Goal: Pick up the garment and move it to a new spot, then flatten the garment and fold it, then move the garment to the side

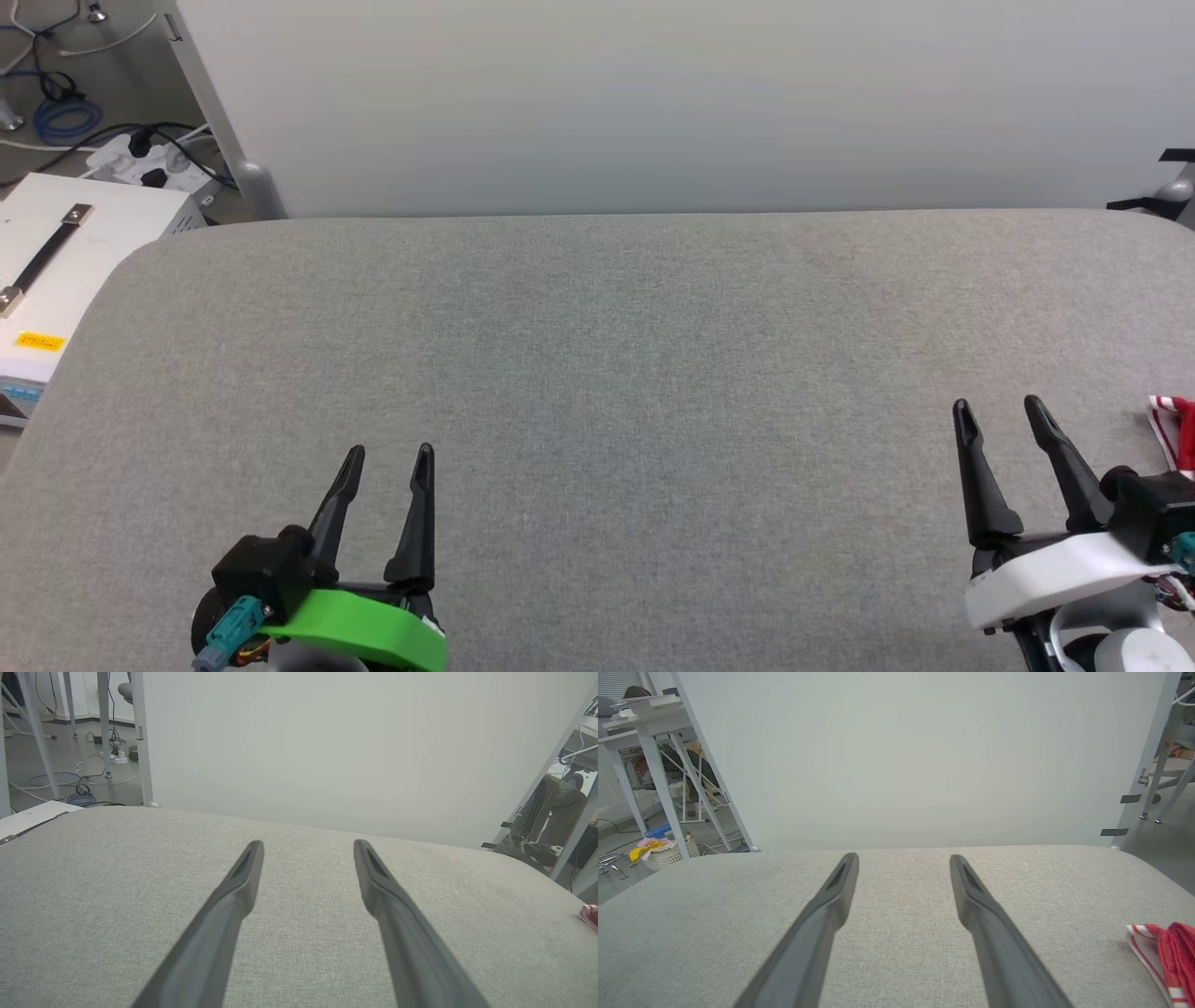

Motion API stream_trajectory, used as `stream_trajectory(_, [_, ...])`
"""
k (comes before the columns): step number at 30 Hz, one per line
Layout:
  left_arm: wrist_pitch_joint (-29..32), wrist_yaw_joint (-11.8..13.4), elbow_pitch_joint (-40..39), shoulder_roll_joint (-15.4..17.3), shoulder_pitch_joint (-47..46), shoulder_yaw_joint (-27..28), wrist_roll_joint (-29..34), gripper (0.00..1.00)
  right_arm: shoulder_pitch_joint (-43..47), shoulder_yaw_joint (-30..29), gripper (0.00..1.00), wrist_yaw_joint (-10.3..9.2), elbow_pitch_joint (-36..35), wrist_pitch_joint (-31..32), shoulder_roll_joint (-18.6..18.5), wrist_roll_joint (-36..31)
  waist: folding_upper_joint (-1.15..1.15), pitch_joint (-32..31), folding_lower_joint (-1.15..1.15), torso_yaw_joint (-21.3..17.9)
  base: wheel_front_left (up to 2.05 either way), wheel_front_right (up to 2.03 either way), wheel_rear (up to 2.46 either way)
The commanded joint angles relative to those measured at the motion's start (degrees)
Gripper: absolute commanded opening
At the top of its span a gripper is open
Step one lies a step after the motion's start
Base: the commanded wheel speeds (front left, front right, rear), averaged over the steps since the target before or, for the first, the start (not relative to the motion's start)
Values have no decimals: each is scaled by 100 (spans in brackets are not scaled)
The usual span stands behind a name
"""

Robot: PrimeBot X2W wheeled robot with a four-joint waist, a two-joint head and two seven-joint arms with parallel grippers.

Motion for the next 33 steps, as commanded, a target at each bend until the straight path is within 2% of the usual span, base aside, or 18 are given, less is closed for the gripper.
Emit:
stream_trajectory(1, [-32,-36,-3,-51,91,40,70,100,82,12,100,-4,43,-85,32,-39,0,-30,1,17,0,0,0])
stream_trajectory(9, [-32,-75,45,-139,99,110,165,100,92,74,100,-4,217,-220,170,-113,0,-17,1,-3,0,0,0])
stream_trajectory(28, [-32,-85,85,-137,89,120,140,100,56,110,100,-4,246,-221,168,-122,0,-8,1,-10,0,0,0])
stream_trajectory(29, [0,-68,89,-127,46,107,141,0,69,103,0,0,241,-187,166,-88,0,-7,1,-11,0,0,0])
stream_trajectory(33, [13,-66,88,-128,44,96,145,0,68,103,0,0,239,-182,167,-89,0,-3,1,-11,0,0,0])
